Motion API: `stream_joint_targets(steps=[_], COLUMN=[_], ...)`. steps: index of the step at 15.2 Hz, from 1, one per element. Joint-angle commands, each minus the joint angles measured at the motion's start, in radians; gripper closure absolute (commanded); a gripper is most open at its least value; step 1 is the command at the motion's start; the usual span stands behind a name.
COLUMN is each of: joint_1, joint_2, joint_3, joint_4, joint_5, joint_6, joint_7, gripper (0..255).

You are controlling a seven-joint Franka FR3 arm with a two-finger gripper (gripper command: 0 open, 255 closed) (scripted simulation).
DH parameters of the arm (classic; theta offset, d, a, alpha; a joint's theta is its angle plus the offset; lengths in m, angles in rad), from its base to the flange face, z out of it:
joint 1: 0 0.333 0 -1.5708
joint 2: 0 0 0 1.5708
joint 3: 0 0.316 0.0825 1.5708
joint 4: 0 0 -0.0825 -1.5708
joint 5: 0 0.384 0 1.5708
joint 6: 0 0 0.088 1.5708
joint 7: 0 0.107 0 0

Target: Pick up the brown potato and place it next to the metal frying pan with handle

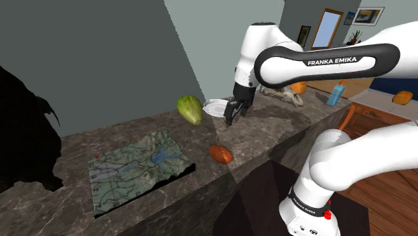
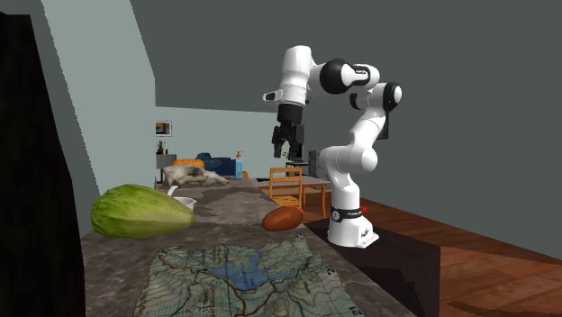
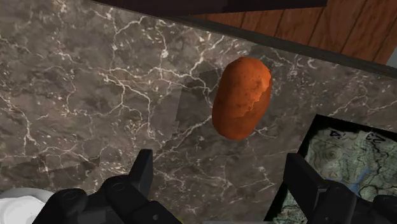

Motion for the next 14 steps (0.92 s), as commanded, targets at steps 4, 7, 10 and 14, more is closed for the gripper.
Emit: stream_joint_targets(steps=[4, 7, 10, 14], joint_1=[0.01, 0.015, 0.015, 0.006], joint_2=[0.038, 0.088, 0.137, 0.184], joint_3=[0.098, 0.162, 0.202, 0.213], joint_4=[-0.127, -0.184, -0.216, -0.245], joint_5=[0.048, 0.078, 0.093, 0.091], joint_6=[0.155, 0.253, 0.33, 0.406], joint_7=[0.15, 0.241, 0.295, 0.299], gripper=[0, 0, 0, 0])
